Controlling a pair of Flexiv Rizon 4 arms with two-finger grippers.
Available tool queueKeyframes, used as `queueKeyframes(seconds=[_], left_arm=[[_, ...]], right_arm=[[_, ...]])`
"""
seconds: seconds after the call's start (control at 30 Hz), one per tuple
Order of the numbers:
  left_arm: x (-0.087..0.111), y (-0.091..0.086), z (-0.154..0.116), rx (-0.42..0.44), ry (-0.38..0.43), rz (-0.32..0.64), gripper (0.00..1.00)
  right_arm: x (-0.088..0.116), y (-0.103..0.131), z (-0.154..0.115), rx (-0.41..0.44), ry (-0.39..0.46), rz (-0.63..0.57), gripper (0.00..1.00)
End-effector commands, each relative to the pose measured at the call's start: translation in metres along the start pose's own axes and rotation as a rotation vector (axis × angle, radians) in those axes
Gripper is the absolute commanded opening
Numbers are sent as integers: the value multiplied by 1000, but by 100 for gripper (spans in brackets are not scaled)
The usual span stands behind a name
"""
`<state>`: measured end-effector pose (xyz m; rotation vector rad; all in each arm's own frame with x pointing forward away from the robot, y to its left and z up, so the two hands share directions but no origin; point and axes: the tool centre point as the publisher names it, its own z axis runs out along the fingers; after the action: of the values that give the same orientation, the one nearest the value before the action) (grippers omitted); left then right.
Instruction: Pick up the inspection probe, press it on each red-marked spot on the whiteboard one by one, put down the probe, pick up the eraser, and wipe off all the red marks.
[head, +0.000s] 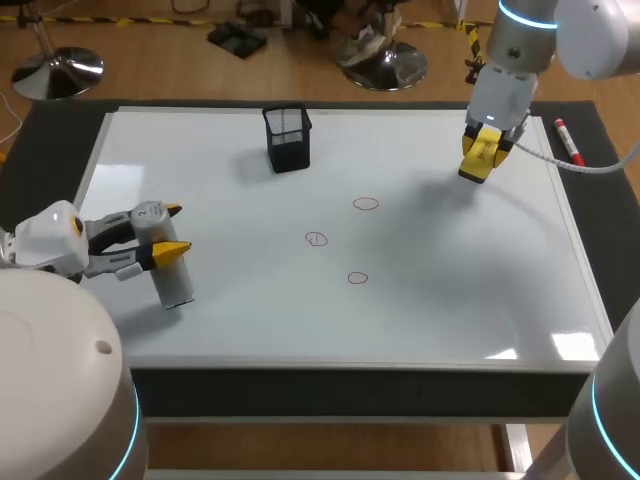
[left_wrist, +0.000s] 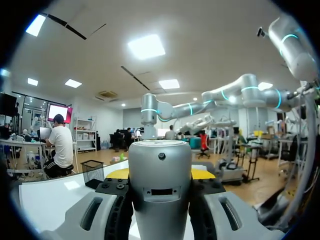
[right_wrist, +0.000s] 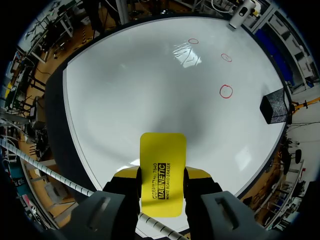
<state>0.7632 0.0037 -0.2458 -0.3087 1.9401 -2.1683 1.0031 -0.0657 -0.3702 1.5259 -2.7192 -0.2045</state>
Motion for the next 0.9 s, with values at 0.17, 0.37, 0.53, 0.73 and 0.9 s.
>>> queueKeyframes(seconds=[0.17,0.37,0.53,0.73,0.9], left_arm=[[1,-2,0,-1,-2,1,0],[1,-2,0,-1,-2,1,0],[1,-2,0,-1,-2,1,0],[1,-2,0,-1,-2,1,0],[1,-2,0,-1,-2,1,0]], right_arm=[[-38,37,0,10,45,-59,0],[-76,72,8,7,44,-120,0],[-106,103,9,16,63,-189,0],[-135,140,15,18,92,-314,0],[-156,171,25,15,150,-397,0]])
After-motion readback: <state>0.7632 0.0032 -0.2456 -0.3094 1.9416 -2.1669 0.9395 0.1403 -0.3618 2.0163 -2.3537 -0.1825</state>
